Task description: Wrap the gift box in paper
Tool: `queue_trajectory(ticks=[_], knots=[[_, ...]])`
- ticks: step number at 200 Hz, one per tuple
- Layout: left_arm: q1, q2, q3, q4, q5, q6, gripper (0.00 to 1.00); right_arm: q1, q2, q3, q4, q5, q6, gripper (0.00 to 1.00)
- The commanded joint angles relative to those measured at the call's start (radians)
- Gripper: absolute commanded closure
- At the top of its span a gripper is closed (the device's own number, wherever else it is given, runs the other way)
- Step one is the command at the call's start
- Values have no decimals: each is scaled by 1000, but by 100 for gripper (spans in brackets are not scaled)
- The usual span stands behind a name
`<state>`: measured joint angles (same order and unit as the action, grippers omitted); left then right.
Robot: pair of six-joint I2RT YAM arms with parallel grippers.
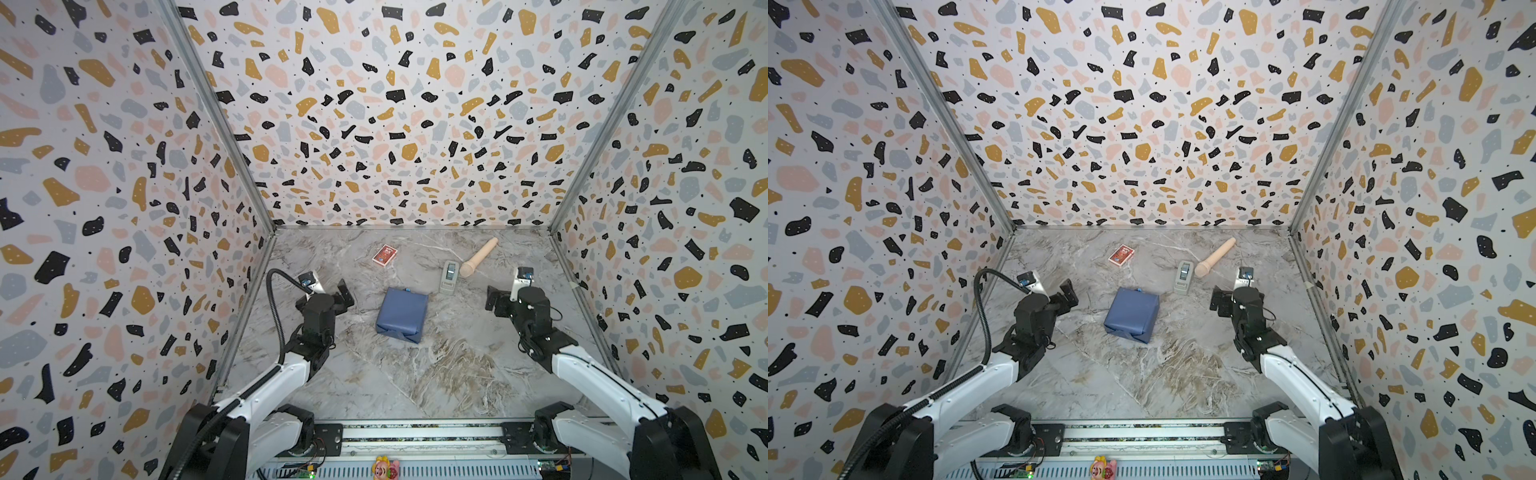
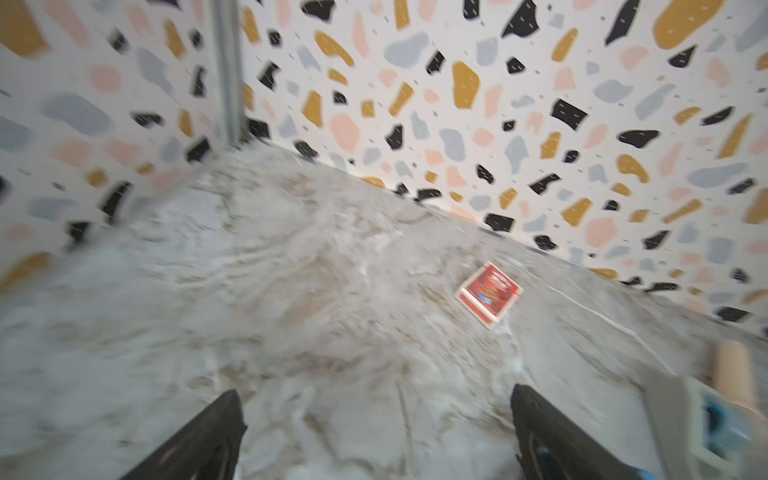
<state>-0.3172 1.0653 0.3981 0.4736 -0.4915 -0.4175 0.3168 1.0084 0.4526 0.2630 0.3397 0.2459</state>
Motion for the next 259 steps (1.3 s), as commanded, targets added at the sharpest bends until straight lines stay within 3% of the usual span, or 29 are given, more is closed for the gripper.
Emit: queue_trajectory(ticks=[1,28,41,56,85,103,121,141,153,168,184,200,259], knots=[[14,29,-80,231,-221,184,0,-73,-63,-131,204,187,-150,1],[51,129,5,188,-95,248,0,-190,-14,-266,484,55,-165,1],[56,147,19,187,-97,273,0,-226,68,-271,544,-5,-134,1],[72,130,-18,251,-51,314,0,-266,186,-262,630,-90,-108,1],[101,153,-127,401,-76,379,0,-276,329,-192,729,-203,-149,1],[133,214,-159,511,67,334,1,-291,423,-165,794,-241,-170,0],[135,265,-133,532,122,390,1,-246,469,-114,748,-208,-215,1],[150,378,-179,714,147,404,1,-224,465,-139,789,-194,-231,2],[159,463,-219,918,162,400,0,-235,456,-150,792,-210,-228,2],[161,397,-172,707,169,398,1,-232,453,-192,862,-218,-232,2],[161,437,-205,839,166,397,1,-226,502,-293,1124,-167,-225,1],[161,400,-180,733,165,399,1,-227,476,-257,989,-151,-213,1],[161,403,-189,757,171,399,0,-159,479,-287,1081,-60,-258,1]])
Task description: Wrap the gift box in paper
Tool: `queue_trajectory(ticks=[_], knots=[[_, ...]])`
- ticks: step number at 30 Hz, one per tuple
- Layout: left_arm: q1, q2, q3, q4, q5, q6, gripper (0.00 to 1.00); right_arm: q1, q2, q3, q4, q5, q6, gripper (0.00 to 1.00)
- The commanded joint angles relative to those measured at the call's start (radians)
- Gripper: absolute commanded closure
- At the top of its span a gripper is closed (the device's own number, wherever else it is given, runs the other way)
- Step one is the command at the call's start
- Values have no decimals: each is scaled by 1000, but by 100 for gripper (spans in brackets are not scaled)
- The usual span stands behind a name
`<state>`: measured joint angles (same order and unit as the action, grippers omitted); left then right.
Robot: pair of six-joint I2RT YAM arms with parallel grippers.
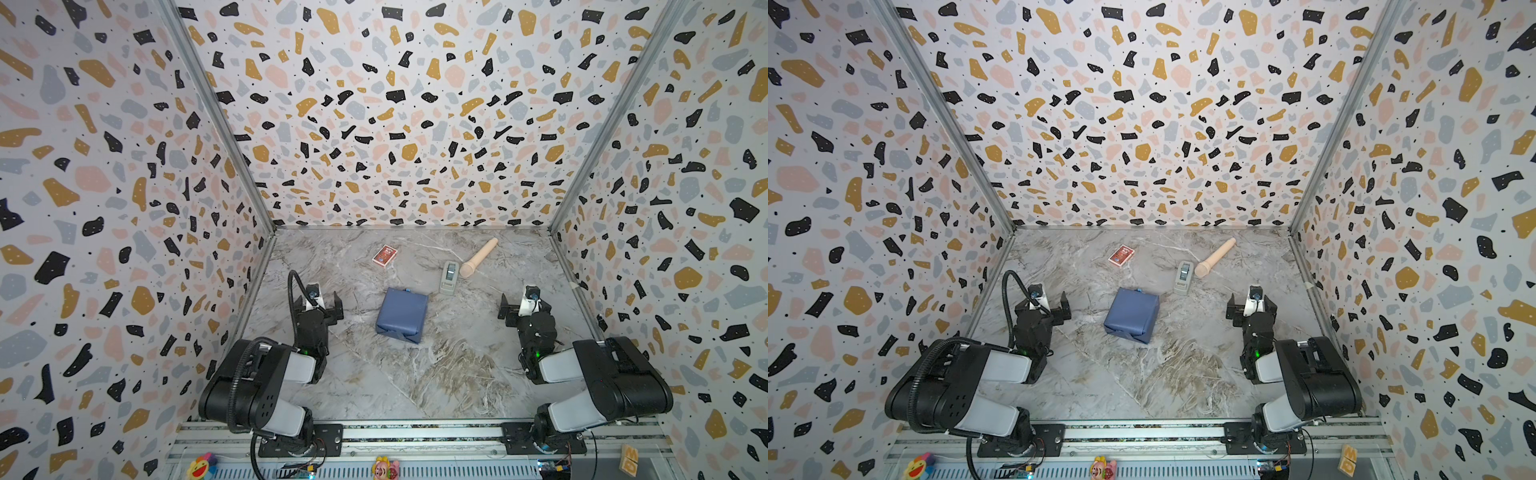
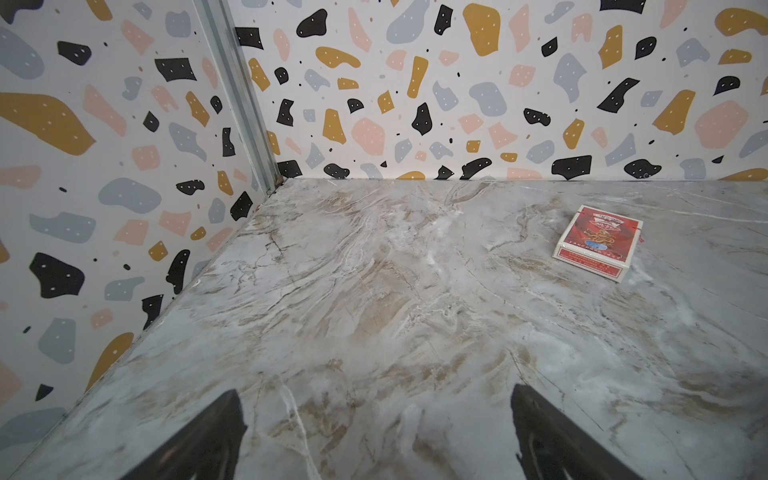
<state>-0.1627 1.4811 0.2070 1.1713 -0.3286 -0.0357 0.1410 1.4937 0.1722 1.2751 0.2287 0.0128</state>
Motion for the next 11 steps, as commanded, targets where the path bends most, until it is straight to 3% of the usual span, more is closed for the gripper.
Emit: queue_trajectory(ticks=[1,11], knots=[[7,-13,1,61,8,17,0,17,-6,-7,70,51,-26,1],[6,-12,2,62,5,18,1,-28,-9,15,0,-26,-4,1]])
